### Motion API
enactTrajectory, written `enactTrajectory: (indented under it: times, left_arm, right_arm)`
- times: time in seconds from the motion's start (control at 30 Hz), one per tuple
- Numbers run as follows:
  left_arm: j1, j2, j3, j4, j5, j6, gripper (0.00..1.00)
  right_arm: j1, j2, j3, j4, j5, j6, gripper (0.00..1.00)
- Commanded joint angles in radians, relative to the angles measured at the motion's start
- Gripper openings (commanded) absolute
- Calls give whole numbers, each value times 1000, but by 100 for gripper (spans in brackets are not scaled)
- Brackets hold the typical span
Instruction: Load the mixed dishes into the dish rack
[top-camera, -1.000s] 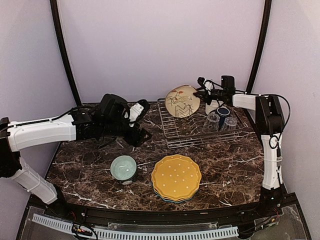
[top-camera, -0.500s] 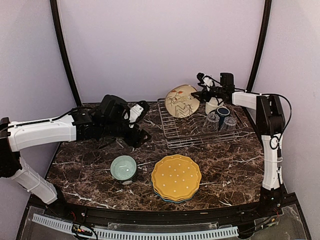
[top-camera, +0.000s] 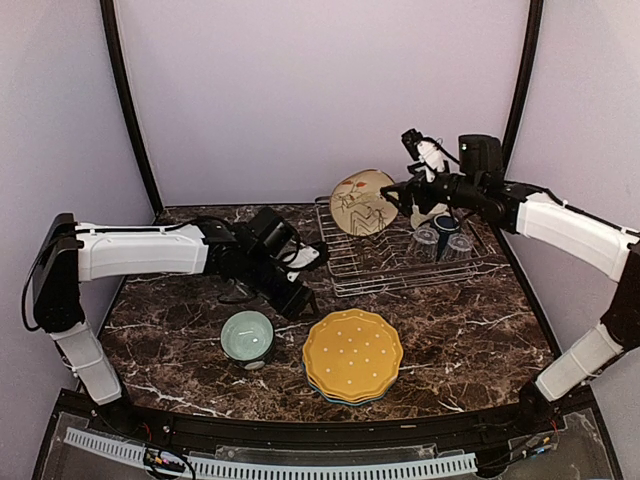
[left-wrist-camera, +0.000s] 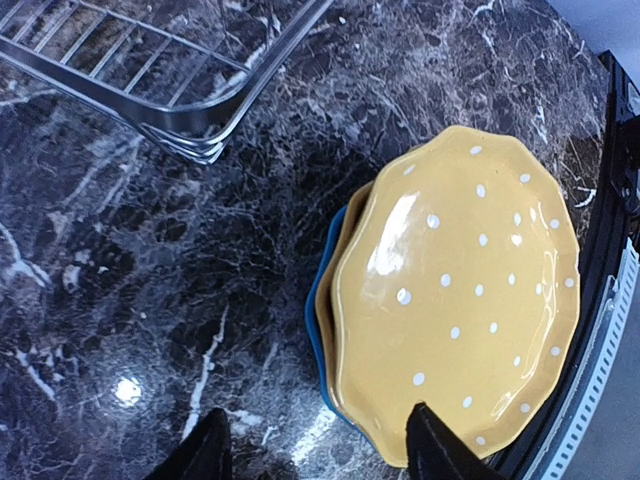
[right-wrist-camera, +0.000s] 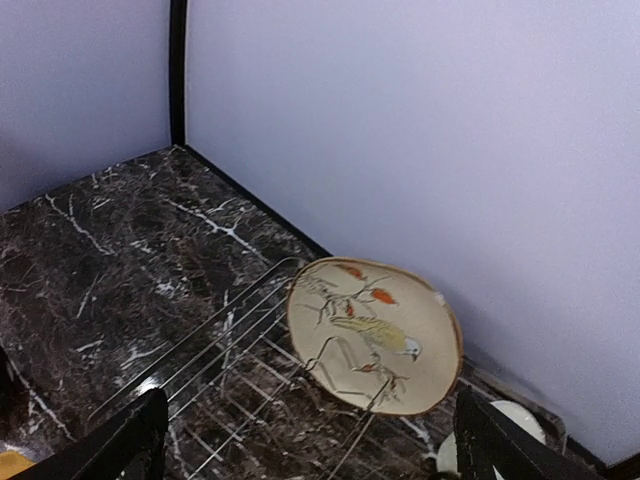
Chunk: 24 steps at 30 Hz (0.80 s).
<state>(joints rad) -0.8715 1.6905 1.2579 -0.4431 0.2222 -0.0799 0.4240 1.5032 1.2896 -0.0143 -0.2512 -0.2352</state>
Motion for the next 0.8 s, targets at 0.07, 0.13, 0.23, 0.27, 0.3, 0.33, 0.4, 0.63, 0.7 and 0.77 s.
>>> enactTrajectory:
  times: [0.07,0.13,0.23,0.27,0.3,0.33,0.4,0.63,0.7,0.77]
  left_arm:
    - [-9,104,70,-89,116,11,47]
    - [-9,129,77,-84,132,21,44]
    - [-15,160,94,-79,148,42,39]
    - [-16,174,100,-76,151,44,37]
    - [-20,189,107,-67,174,52,32]
    - [-23,197,109,-60,180,54,31]
    - [-28,207,114,-51,181,66,29]
    - [-32,232,118,-15,162,113,25]
    - [-32,238,122,-13,152,119,24]
    - [-32,242,120,-7,146,122,22]
  right_arm:
    - [115,-141,-210,-211,75,135,95]
    - [125,-191,-256,-224,44,165,94]
    - [131,-246,-325,-218,39,195,92]
    - [131,-261,-344,-212,34,203,92]
    - [133,-285,-381,-193,13,219,91]
    - [133,-288,-392,-191,6,223,91]
    - [133,-286,-402,-195,-3,231,91]
    - [137,-263,-420,-183,-35,235,88]
    - [138,-256,-422,-183,-40,235,87]
    - [140,-249,-425,-182,-42,235,87]
